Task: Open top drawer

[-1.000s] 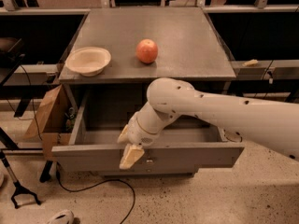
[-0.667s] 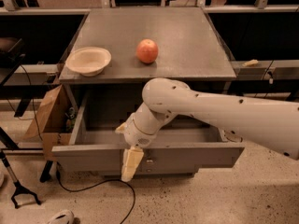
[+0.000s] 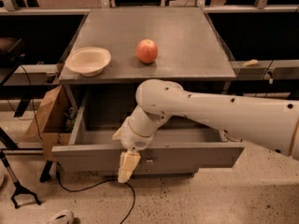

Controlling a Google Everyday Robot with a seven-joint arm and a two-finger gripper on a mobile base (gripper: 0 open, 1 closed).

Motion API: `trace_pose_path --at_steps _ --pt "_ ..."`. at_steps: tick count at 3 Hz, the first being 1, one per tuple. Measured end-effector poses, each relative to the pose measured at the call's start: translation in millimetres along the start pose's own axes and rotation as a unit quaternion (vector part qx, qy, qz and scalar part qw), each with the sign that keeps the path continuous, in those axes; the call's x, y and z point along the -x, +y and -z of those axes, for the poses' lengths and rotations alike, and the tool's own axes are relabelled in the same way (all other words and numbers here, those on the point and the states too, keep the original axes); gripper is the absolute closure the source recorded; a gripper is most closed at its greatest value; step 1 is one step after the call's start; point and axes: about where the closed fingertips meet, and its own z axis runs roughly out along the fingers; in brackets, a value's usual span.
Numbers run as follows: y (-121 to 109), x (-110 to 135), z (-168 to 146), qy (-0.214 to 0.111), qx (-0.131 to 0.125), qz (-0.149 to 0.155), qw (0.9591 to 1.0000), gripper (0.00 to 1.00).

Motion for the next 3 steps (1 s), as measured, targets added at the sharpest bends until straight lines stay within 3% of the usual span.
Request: trace_pose_path --at_steps 1,2,3 --pt "14 0 -1 0.031 0.031 0.007 0.9990 0.50" --pt "24 -1 0 0.046 0.048 0.009 0.9977 0.73" --pt "24 0 0 0.046 0.049 0.009 0.9977 0.96"
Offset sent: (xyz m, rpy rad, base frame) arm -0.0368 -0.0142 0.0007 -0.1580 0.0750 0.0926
